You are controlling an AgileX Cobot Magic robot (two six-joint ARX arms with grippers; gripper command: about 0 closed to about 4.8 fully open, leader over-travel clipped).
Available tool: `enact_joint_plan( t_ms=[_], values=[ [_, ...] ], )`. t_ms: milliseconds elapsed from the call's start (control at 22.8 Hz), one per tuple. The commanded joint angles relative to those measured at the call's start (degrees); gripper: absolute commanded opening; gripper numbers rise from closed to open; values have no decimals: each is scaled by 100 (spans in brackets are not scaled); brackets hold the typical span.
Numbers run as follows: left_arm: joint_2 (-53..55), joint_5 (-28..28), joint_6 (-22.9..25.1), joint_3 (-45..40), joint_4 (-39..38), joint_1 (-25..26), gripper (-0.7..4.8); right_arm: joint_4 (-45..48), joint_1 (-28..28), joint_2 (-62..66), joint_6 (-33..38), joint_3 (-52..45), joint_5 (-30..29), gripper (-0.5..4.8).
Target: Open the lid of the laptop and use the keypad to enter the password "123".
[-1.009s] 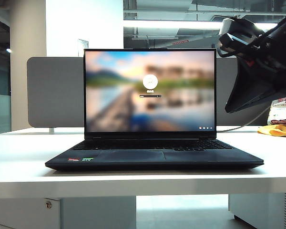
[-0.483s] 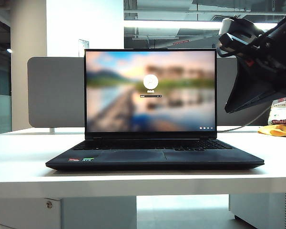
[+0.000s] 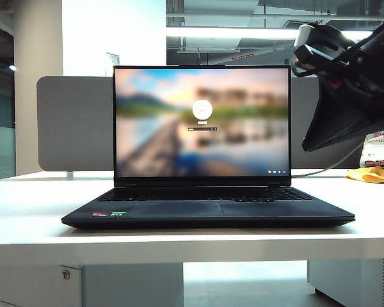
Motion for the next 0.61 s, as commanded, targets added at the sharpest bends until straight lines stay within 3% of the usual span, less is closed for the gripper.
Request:
enact_joint_plan(
  t_ms=[44, 614],
  values=[
    [26, 48, -15, -33, 96, -4, -4, 66, 11, -17, 0, 33, -2, -1],
    [26, -122, 28, -83, -245, -341, -4, 61, 11, -17, 0, 33, -4, 0]
  ],
)
